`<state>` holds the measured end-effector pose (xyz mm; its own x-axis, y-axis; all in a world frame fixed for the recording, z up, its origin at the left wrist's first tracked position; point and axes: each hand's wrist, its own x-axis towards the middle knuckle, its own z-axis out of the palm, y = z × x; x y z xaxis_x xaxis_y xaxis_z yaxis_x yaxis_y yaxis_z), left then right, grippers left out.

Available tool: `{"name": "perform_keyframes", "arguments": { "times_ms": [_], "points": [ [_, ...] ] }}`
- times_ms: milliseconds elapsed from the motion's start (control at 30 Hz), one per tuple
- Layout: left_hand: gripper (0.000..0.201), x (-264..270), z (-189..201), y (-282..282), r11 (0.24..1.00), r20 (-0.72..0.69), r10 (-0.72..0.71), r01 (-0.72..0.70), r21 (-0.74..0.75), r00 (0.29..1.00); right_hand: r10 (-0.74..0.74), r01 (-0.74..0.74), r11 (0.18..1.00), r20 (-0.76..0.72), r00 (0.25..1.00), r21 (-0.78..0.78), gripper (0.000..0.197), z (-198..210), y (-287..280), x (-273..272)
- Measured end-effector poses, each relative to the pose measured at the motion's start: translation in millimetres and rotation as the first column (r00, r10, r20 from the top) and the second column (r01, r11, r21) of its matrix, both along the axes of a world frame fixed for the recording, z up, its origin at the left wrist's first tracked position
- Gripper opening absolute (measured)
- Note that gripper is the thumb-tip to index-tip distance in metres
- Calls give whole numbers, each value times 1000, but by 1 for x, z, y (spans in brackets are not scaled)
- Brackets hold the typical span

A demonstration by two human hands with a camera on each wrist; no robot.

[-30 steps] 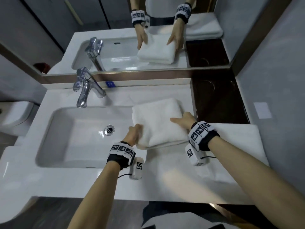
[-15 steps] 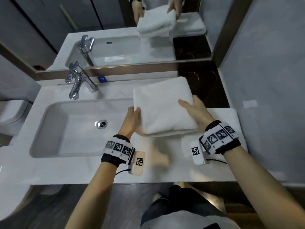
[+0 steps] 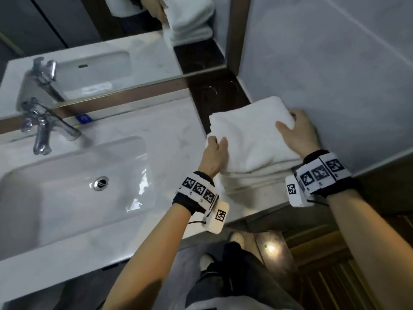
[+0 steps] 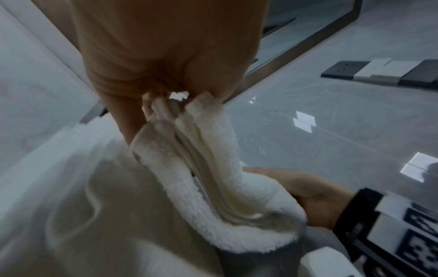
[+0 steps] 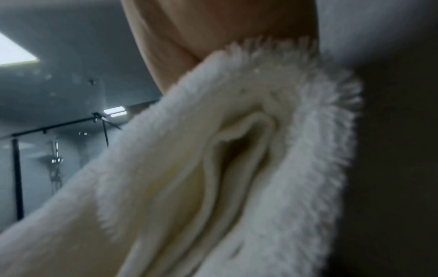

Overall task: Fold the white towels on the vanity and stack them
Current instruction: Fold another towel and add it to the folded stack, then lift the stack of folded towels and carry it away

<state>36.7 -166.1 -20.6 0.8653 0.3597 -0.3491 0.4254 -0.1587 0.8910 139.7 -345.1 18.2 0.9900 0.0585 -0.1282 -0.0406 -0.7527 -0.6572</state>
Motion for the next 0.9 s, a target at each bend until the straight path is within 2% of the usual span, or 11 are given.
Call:
{"name": "perform_keyframes", "arguments": {
  "times_ms": [133, 233, 367, 467, 567, 667, 767, 833, 900],
  "points": [
    [36, -8, -15, -17, 996, -93, 1, 8, 90, 996, 58, -65, 968, -33, 998, -241, 48, -18, 6, -12],
    [37, -12, -20, -13, 991, -136, 7, 11, 137, 991, 106, -121, 942, -64, 992, -314, 52, -33, 9, -17],
    [35, -24, -22, 6, 990, -184, 38, -12, 140, 982, 169, -210, 945, -176, 970, -252, 57, -50, 10, -21],
    [30, -44, -24, 24, 988, -200, 81, -53, 143, 976, 260, -287, 936, -148, 954, -203, 58, -60, 25, -32],
    [31, -69, -22, 43, 984, -204, 139, -112, 135, 969, 331, -361, 922, -196, 923, -139, 59, -67, 47, -48],
    [20, -98, -21, 57, 959, -190, 200, -153, 239, 961, 426, -440, 897, -194, 884, -36, 61, -70, 67, -67],
    [18, -125, -15, 62, 926, -196, 293, -227, 303, 936, 524, -530, 848, -151, 838, 1, 63, -68, 84, -79],
    [25, -138, -9, 62, 907, -248, 325, -227, 354, 913, 565, -571, 820, -114, 818, -33, 64, -66, 92, -84],
    [52, -145, -5, 62, 813, -234, 347, -168, 557, 908, 607, -601, 790, 23, 794, -123, 67, -62, 96, -85]
  ]
}}
